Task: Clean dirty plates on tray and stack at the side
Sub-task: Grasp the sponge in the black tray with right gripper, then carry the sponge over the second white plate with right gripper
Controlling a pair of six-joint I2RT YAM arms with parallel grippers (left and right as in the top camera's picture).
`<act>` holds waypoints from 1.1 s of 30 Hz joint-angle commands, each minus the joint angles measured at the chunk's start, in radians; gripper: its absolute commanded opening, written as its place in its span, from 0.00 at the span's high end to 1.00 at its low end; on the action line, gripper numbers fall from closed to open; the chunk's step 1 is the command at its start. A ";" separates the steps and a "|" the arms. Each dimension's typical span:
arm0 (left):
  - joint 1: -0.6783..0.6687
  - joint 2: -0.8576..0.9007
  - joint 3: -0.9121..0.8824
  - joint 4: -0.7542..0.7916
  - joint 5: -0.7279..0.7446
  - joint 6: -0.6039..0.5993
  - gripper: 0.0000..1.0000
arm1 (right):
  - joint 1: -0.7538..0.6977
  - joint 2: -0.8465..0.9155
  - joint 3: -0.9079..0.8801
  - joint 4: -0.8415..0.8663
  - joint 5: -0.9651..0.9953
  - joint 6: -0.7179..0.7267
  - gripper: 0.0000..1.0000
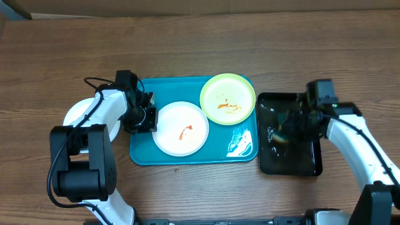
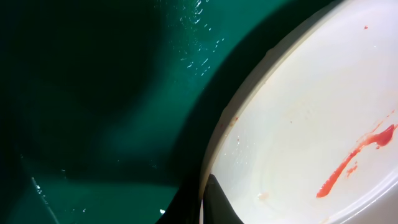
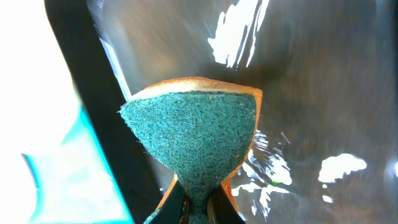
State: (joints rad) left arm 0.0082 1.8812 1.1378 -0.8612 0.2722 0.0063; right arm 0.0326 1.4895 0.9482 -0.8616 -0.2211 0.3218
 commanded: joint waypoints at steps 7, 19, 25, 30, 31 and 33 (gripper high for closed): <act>-0.002 0.028 -0.021 -0.014 -0.012 -0.011 0.96 | 0.000 -0.002 -0.121 0.090 0.056 -0.015 0.96; -0.002 0.028 -0.021 -0.014 -0.013 -0.011 0.96 | 0.000 -0.003 -0.258 0.214 -0.010 -0.013 0.96; -0.002 0.028 -0.021 -0.029 -0.012 -0.011 0.96 | 0.007 -0.003 0.020 -0.015 -0.053 -0.043 0.96; -0.002 0.028 -0.021 -0.053 -0.011 -0.012 0.96 | 0.082 -0.003 0.193 -0.131 -0.098 -0.111 0.96; -0.002 0.028 -0.021 -0.060 -0.009 -0.012 0.96 | 0.109 -0.003 0.213 -0.138 -0.100 -0.114 0.96; -0.002 0.028 -0.021 -0.072 -0.010 -0.011 0.96 | 0.174 -0.003 0.232 -0.135 -0.107 -0.114 0.96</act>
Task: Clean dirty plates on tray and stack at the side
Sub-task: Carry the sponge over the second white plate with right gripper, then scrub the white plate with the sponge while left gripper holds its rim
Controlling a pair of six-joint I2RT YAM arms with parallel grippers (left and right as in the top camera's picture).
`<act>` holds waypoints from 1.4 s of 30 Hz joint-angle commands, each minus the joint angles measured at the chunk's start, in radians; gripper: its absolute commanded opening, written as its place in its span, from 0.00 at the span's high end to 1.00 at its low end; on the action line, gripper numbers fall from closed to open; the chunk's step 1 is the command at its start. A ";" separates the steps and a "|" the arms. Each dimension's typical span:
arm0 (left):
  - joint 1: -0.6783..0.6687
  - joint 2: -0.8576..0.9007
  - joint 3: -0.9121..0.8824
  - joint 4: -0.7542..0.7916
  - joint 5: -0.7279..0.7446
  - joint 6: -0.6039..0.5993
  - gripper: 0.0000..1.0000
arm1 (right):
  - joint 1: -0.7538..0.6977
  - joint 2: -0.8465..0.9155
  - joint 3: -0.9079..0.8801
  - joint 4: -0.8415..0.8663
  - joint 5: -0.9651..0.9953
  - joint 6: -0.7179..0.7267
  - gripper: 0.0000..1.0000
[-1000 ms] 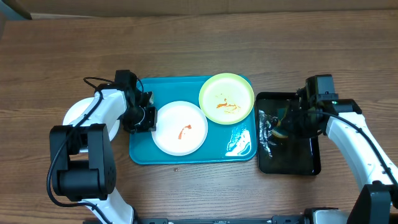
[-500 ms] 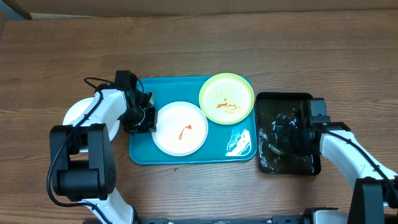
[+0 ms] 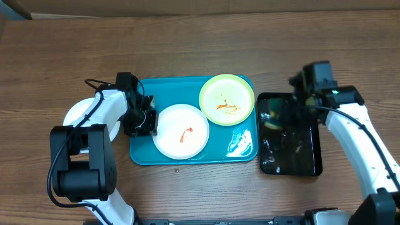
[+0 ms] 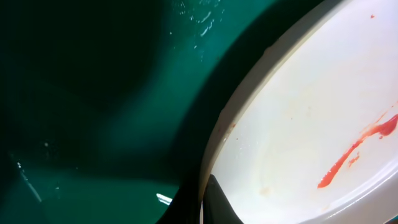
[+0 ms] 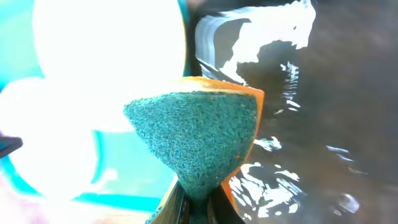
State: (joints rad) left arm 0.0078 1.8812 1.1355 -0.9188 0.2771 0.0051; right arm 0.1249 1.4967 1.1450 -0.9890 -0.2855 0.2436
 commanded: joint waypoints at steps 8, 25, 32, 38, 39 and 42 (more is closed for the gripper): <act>-0.002 0.028 -0.019 -0.024 -0.014 -0.013 0.96 | 0.399 0.037 0.035 0.159 -0.034 0.016 0.96; -0.002 0.028 -0.019 -0.083 -0.014 -0.013 0.96 | 0.704 0.366 0.035 0.526 -0.005 0.158 0.96; -0.003 0.028 -0.019 -0.083 -0.013 -0.013 0.96 | 0.739 0.410 0.035 0.615 0.056 0.157 0.96; -0.003 0.028 -0.019 -0.082 -0.013 -0.013 0.96 | 0.741 0.478 0.035 0.620 0.087 0.153 0.96; -0.003 0.028 -0.019 -0.082 -0.013 -0.013 0.96 | 0.741 0.484 0.035 0.620 0.091 0.154 0.96; -0.003 0.028 -0.019 -0.082 -0.013 -0.013 0.96 | 0.728 0.487 0.037 0.621 0.132 0.154 0.96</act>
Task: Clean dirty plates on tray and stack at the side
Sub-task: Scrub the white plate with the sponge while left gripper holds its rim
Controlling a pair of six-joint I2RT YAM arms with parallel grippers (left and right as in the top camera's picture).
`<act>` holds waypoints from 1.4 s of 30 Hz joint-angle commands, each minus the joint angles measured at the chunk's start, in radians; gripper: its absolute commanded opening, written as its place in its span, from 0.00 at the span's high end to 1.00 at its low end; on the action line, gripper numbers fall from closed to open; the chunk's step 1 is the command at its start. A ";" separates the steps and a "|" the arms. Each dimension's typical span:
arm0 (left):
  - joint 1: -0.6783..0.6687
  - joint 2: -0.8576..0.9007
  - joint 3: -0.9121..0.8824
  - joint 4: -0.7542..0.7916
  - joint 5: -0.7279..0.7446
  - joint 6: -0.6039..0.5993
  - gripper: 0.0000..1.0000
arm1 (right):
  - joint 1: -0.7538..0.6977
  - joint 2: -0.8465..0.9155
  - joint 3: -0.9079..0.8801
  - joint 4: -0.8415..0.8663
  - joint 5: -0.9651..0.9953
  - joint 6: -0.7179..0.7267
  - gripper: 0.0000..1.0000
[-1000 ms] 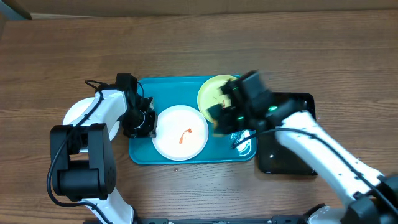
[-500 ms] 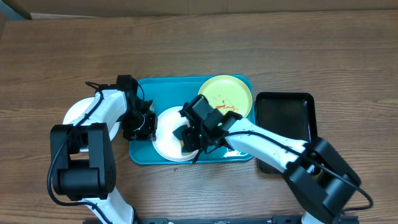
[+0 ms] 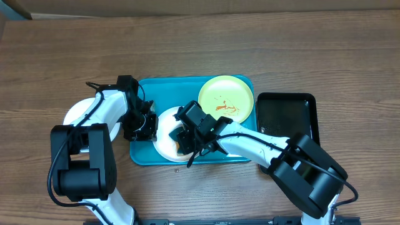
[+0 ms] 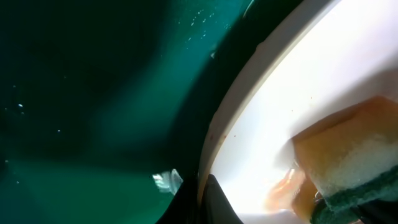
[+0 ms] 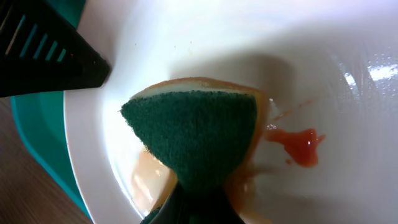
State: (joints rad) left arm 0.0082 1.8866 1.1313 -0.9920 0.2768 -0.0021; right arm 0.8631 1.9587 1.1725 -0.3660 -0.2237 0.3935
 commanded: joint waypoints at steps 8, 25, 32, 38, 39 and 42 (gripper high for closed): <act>-0.003 0.023 -0.015 -0.010 -0.013 -0.006 0.96 | -0.114 0.020 0.132 -0.118 0.145 0.004 0.96; -0.003 0.023 -0.015 -0.006 -0.013 -0.006 0.96 | -0.029 0.049 0.142 -0.245 -0.010 -0.026 0.96; -0.005 0.023 -0.015 -0.009 -0.013 -0.006 0.96 | 0.015 0.049 0.143 -0.183 0.103 -0.066 0.93; -0.017 0.023 -0.015 -0.010 -0.013 -0.006 0.96 | -0.053 0.049 0.144 -0.090 0.196 -0.048 0.93; -0.018 0.023 -0.015 -0.010 -0.013 -0.006 0.96 | -0.065 0.049 0.144 -0.074 0.196 -0.040 0.92; -0.023 0.023 -0.015 -0.009 -0.014 -0.005 0.96 | -0.093 0.049 0.145 -0.065 0.162 -0.014 0.92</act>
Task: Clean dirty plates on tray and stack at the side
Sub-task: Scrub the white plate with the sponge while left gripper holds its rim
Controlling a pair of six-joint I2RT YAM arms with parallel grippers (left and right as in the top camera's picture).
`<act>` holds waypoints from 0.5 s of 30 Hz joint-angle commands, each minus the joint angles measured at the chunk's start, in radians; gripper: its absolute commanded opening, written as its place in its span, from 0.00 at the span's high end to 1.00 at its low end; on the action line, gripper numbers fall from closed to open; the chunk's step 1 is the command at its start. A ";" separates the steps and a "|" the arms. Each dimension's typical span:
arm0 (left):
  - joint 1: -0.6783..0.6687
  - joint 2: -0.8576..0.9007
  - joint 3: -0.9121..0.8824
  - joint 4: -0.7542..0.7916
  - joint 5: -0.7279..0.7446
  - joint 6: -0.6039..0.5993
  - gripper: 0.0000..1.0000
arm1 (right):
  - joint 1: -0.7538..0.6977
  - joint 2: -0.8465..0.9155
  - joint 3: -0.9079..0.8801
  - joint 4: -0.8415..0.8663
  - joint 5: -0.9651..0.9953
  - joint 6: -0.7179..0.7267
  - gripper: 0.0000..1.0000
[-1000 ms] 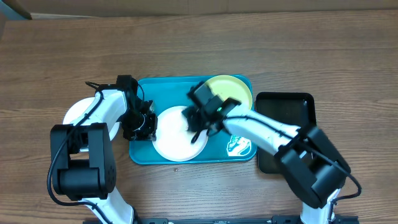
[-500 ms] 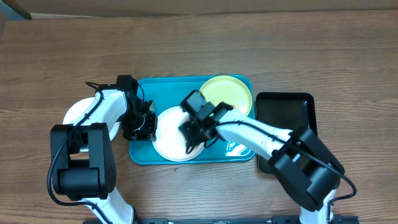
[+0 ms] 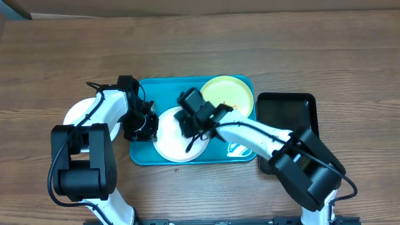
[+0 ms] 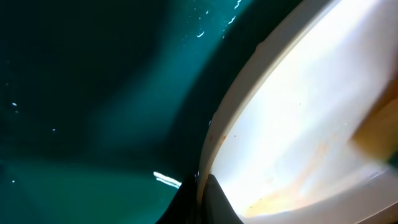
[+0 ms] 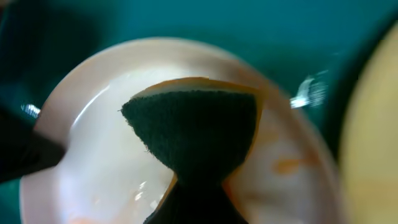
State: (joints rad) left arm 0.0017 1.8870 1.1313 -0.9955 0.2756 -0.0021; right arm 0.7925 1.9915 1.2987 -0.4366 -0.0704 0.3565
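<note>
A white plate (image 3: 170,139) lies on the teal tray (image 3: 142,154), wet and smeared faint orange (image 5: 112,149). My left gripper (image 4: 200,186) is shut on the plate's left rim (image 4: 236,121). My right gripper (image 5: 196,202) is shut on a sponge (image 5: 193,134), green pad facing the camera, pressed on the plate's upper part (image 3: 187,122). A yellow-green plate (image 3: 234,90) with orange smears sits at the tray's back right, partly hidden by my right arm.
A black tray (image 3: 289,119) holding water stands right of the teal tray. Another white plate (image 3: 78,112) lies on the table left of the teal tray, under my left arm. Wooden table (image 3: 200,44) all round.
My right gripper has shifted the sponge from the white plate's lower middle to its upper part. The red streak is gone; only pale orange smears show. The left gripper still holds the rim.
My right gripper held the sponge in the black tray's water while my left gripper held the rim of the white plate with a red streak. The sponge then hung over the tray's left end, then pressed on the white plate, and now the streak is wiped to a faint smear.
</note>
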 commanded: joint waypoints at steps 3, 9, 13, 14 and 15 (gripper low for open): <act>-0.017 0.023 -0.015 -0.001 -0.013 -0.005 0.96 | -0.031 0.016 0.019 -0.018 -0.084 0.022 0.92; -0.017 0.023 -0.015 0.001 -0.013 -0.005 0.96 | -0.005 0.016 0.016 -0.173 -0.159 0.022 0.90; -0.017 0.023 -0.015 0.002 -0.013 -0.006 0.96 | 0.005 0.016 0.016 -0.238 -0.145 0.010 0.91; -0.017 0.023 -0.015 0.002 -0.013 -0.006 0.96 | 0.005 0.016 0.018 -0.234 -0.135 0.011 0.92; -0.017 0.023 -0.015 0.001 -0.013 -0.005 0.96 | -0.003 0.016 0.021 -0.223 -0.116 0.011 0.92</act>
State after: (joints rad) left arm -0.0036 1.8870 1.1313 -0.9924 0.2737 -0.0021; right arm 0.7887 1.9926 1.3090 -0.6571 -0.2001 0.3714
